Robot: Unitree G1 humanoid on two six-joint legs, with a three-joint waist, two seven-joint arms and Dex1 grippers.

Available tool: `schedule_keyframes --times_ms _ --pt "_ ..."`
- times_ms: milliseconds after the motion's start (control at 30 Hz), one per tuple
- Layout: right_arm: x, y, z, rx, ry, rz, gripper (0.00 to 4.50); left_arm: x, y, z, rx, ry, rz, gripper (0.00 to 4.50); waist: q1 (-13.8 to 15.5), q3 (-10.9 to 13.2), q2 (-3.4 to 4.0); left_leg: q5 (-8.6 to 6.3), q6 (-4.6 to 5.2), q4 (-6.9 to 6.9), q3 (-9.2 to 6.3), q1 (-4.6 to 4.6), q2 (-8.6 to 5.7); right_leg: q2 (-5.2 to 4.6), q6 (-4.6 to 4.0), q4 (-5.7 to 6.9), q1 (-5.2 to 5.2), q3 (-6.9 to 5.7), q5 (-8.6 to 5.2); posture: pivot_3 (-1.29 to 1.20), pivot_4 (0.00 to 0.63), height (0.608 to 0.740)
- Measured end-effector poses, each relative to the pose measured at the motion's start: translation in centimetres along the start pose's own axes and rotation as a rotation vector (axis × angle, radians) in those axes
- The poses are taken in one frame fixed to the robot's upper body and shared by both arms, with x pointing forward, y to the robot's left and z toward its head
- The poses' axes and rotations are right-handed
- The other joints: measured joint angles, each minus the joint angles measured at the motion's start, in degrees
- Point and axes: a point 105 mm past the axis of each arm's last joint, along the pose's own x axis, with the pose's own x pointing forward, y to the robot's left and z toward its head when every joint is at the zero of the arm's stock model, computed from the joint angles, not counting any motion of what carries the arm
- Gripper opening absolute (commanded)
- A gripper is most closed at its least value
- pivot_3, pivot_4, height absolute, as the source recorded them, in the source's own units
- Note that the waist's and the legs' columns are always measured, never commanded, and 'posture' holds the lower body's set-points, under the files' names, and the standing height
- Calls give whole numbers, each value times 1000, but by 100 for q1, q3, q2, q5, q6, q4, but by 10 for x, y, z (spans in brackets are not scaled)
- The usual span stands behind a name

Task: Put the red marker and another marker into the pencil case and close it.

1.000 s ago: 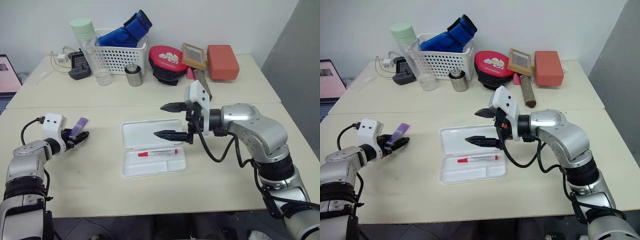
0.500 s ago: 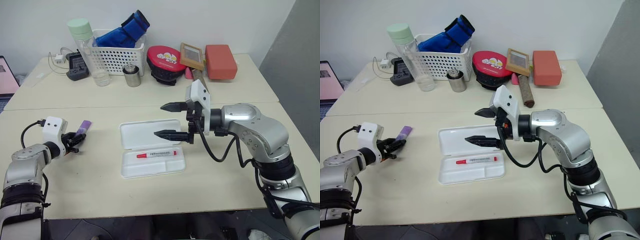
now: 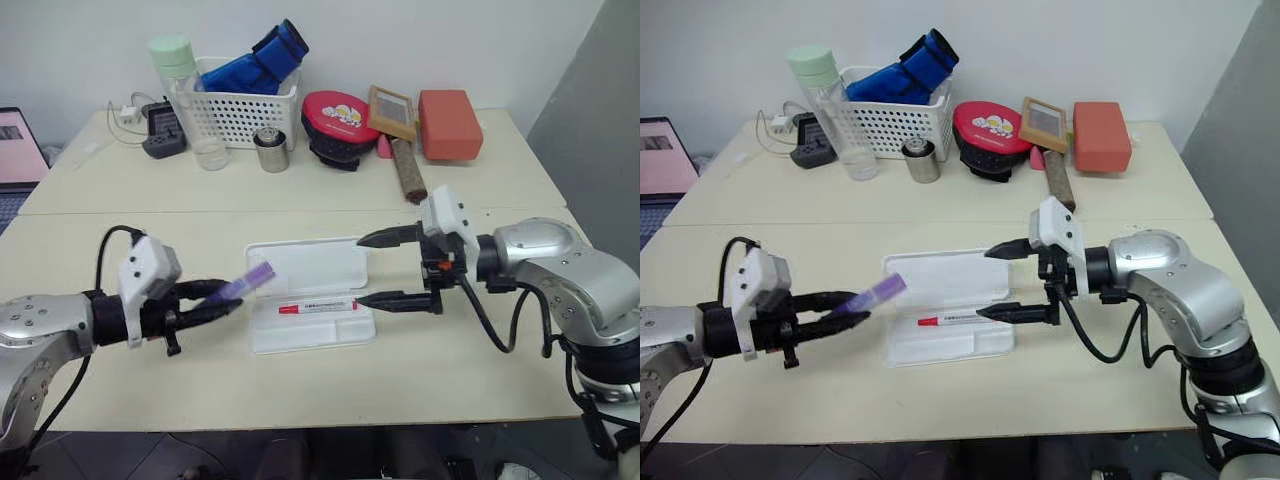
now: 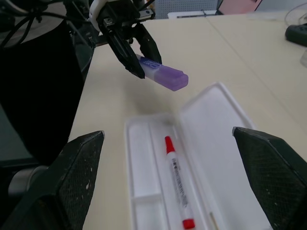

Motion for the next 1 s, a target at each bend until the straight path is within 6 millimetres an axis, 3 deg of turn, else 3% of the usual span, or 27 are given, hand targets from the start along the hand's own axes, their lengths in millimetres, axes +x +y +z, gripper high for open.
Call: schedule_keyframes --times_ms 167,333,600,1000 --pt "-4 -2 -5 15 7 -36 4500 30 -15 -4 57 55 -112 1204 -32 0 -1 0 1 0 20 2 2 12 0 6 -3 -1 0 0 150 740" --pt "-4 -4 -4 7 4 -74 4500 48 -18 -22 81 149 -187 1204 -12 0 -1 0 1 1 24 -5 -2 19 1 3 -6 -5 0 0 150 740" --pt "-4 3 -5 17 -6 -109 4500 54 -4 -24 179 201 -226 1204 -10 0 -1 0 1 3 24 -8 -3 19 1 2 -6 -9 0 0 150 740" --pt "-7 13 -12 64 15 -145 4500 69 -8 -26 250 229 -347 1204 -15 0 -2 0 2 5 25 -8 -5 20 2 4 -4 -9 0 0 150 740"
